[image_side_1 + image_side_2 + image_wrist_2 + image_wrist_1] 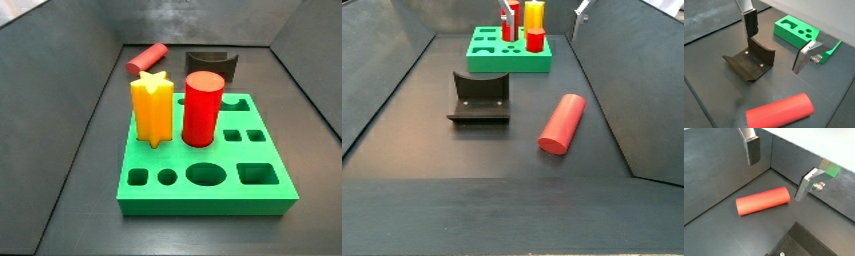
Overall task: Pick up the oval object. Move up. Place the oval object on the fixture. Regrasp the oval object. Move to above the board. Insert the oval object.
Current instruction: Pick up the oval object.
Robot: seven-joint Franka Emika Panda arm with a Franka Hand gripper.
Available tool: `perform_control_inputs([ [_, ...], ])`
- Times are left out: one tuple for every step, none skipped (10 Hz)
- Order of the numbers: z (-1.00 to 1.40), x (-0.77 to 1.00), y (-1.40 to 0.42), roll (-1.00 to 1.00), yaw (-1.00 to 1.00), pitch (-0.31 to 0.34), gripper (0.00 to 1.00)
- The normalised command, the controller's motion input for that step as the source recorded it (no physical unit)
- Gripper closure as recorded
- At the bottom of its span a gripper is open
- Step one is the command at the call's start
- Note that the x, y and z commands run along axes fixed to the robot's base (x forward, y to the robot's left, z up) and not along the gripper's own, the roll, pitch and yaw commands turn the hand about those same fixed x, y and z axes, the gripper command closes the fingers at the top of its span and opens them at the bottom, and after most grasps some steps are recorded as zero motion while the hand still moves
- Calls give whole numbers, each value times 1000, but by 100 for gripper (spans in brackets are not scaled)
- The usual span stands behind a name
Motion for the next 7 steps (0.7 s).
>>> perform_control_inputs([
  [0, -6, -60, 61, 0, -6, 0],
  [-109, 0, -74, 103, -74, -1, 0],
  [-191, -80, -126, 86, -114, -127, 0],
  [-283, -54, -106, 67, -120, -163, 0],
  [-397, -91, -143, 56, -191, -243, 0],
  [-446, -106, -154, 54, -220, -257, 0],
  [-511, -111, -103, 61, -223, -244, 0],
])
